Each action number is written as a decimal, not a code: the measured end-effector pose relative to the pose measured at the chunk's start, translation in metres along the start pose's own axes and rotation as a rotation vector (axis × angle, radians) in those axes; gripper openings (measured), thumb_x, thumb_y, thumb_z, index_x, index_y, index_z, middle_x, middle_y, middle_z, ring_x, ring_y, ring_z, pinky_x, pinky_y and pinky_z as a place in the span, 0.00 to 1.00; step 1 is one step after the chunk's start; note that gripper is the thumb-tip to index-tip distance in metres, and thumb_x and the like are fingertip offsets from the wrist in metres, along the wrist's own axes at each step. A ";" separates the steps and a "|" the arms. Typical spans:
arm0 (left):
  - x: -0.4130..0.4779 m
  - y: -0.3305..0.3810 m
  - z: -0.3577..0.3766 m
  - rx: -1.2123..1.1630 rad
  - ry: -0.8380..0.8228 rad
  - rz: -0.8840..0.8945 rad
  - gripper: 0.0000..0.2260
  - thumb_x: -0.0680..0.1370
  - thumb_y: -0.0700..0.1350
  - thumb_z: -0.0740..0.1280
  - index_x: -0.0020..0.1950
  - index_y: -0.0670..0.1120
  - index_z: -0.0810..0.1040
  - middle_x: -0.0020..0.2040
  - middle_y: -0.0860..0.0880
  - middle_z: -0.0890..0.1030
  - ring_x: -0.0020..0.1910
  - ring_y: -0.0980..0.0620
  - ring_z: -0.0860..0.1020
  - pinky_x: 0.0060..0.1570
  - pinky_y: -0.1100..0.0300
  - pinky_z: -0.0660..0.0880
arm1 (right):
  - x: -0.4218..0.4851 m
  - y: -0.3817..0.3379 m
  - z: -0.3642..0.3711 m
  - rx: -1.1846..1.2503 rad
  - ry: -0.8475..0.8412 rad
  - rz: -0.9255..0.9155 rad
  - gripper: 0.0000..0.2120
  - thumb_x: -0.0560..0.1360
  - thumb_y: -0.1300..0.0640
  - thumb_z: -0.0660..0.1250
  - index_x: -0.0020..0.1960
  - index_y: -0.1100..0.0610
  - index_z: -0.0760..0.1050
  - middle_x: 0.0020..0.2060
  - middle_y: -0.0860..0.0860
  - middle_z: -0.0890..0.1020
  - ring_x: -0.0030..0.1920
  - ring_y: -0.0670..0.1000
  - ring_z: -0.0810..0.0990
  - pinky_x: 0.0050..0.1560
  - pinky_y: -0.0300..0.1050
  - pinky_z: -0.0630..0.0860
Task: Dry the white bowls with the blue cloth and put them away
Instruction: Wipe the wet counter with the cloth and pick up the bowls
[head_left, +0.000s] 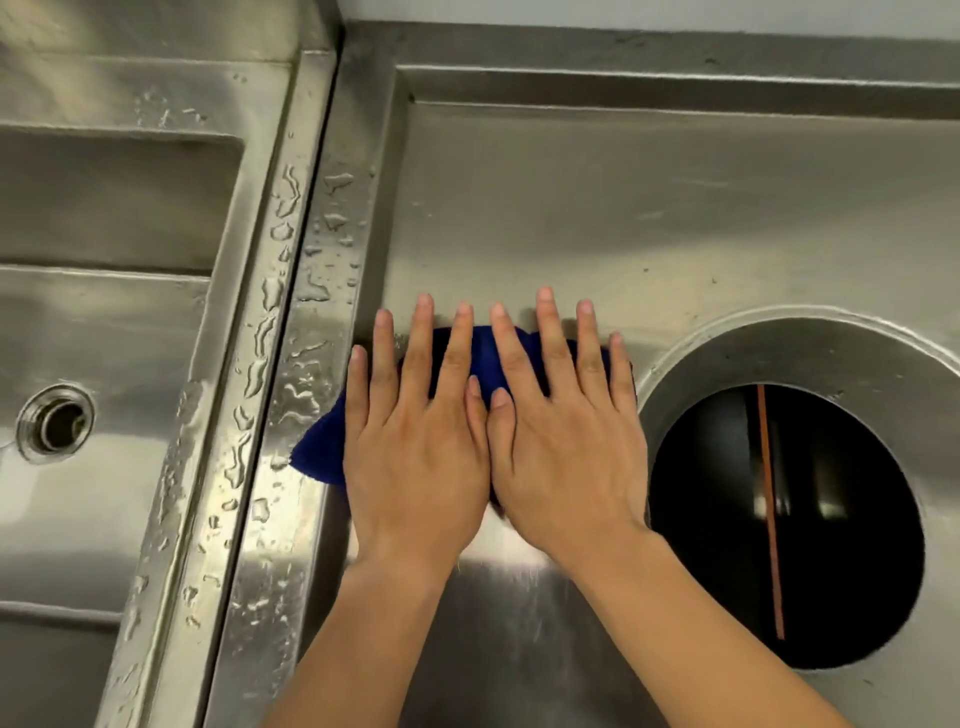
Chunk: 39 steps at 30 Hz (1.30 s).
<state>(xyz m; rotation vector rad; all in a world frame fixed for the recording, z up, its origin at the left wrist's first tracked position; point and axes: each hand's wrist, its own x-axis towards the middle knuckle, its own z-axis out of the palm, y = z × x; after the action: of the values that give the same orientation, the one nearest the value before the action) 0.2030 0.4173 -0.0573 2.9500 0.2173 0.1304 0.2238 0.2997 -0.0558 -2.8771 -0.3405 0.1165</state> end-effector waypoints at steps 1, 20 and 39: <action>0.010 0.001 0.001 -0.001 -0.007 0.005 0.24 0.88 0.51 0.53 0.85 0.52 0.59 0.85 0.44 0.60 0.85 0.39 0.53 0.82 0.47 0.43 | 0.009 0.001 -0.001 0.001 0.004 0.004 0.28 0.84 0.47 0.46 0.84 0.47 0.49 0.84 0.56 0.54 0.84 0.61 0.49 0.82 0.61 0.47; 0.107 0.015 0.013 0.023 0.036 0.011 0.23 0.87 0.53 0.50 0.81 0.55 0.68 0.81 0.48 0.70 0.83 0.36 0.62 0.81 0.38 0.53 | 0.106 0.025 -0.011 0.050 0.008 -0.012 0.28 0.83 0.46 0.42 0.84 0.44 0.51 0.84 0.52 0.55 0.84 0.58 0.48 0.81 0.58 0.47; 0.108 0.230 0.052 -0.039 -0.034 0.134 0.24 0.87 0.53 0.47 0.82 0.55 0.66 0.83 0.48 0.67 0.82 0.40 0.63 0.81 0.39 0.52 | 0.075 0.242 -0.070 -0.007 -0.030 0.065 0.28 0.84 0.45 0.39 0.84 0.43 0.46 0.85 0.50 0.51 0.84 0.56 0.43 0.82 0.54 0.42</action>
<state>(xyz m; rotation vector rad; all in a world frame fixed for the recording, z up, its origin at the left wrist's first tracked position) 0.3461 0.2011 -0.0580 2.9237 0.0118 0.1016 0.3575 0.0734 -0.0513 -2.8969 -0.2533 0.1708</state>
